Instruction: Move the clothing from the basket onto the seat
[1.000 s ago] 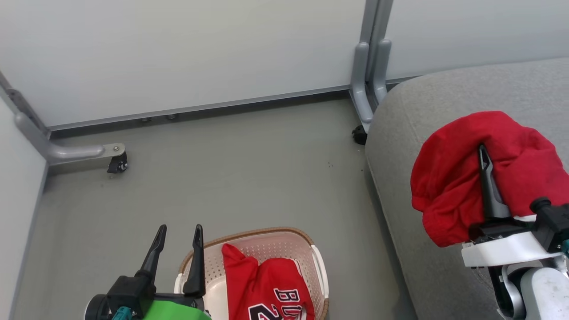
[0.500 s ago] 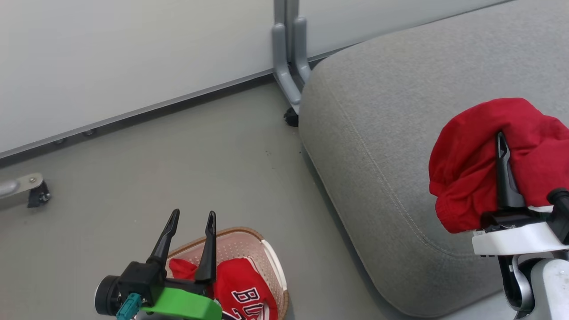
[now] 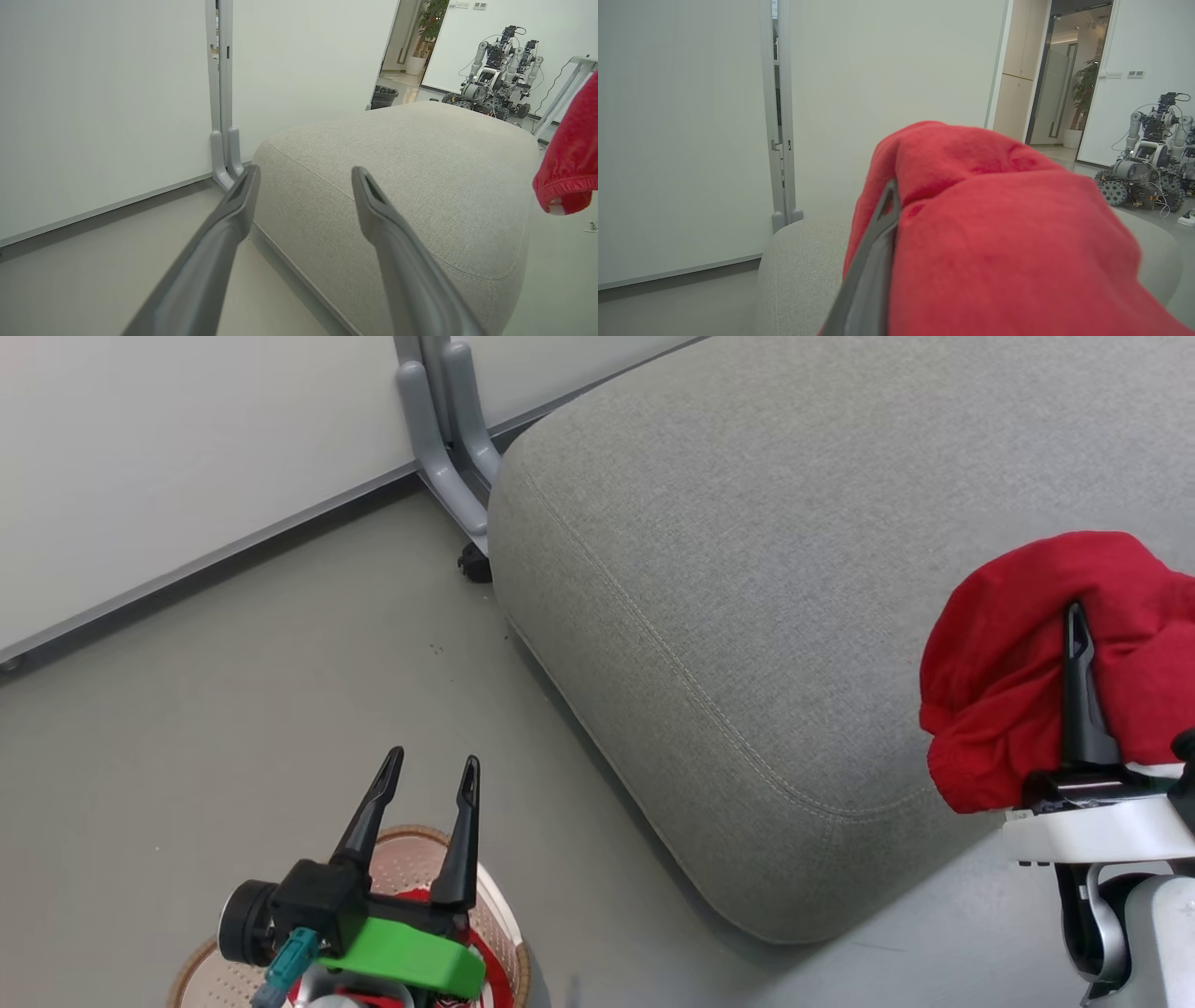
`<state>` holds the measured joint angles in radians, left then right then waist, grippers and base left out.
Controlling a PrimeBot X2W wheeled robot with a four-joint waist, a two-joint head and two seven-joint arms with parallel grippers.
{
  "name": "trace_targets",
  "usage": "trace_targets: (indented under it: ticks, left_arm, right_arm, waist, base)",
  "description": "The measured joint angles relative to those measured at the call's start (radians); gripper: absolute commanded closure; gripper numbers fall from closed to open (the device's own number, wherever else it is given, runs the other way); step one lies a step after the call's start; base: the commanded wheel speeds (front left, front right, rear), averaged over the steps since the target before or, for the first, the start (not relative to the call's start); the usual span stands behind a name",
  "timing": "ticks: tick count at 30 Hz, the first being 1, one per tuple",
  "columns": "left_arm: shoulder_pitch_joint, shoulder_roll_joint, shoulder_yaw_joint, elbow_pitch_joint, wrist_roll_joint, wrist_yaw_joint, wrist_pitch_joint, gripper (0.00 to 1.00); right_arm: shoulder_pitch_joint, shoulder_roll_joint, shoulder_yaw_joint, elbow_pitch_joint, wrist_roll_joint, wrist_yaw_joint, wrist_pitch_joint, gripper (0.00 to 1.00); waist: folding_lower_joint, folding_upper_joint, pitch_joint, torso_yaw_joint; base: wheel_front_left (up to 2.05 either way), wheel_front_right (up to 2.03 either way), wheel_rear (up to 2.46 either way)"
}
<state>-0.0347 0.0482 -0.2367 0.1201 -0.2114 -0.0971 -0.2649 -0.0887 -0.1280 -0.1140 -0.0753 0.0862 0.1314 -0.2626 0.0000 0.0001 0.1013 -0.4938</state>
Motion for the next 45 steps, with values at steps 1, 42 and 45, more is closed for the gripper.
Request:
trace_targets:
  ticks: [1,42,45]
  left_arm:
    - [-0.002,0.000,-0.001,0.002,0.003,-0.001,0.000,0.00]
    - [-0.254,0.073,-0.215,-0.011,0.160,-0.031,0.000,0.00]
    - [-0.254,0.072,-0.207,-0.016,0.160,-0.031,0.000,0.00]
  right_arm:
    - [0.000,0.003,-0.003,-0.003,0.000,0.000,0.000,1.00]
    - [-0.768,-0.361,-0.185,0.457,0.033,0.000,0.000,1.00]
    - [-0.789,-0.364,-0.156,0.551,0.044,0.000,0.000,1.00]
  waist:
    - [0.0000,0.0000,0.006,-0.006]
    - [0.0001,0.0000,0.497,0.207]
    - [0.0001,0.0000,0.524,0.243]
  base:
    - [0.00,0.00,0.00]
    - [0.00,0.00,0.00]
    - [0.00,0.00,0.00]
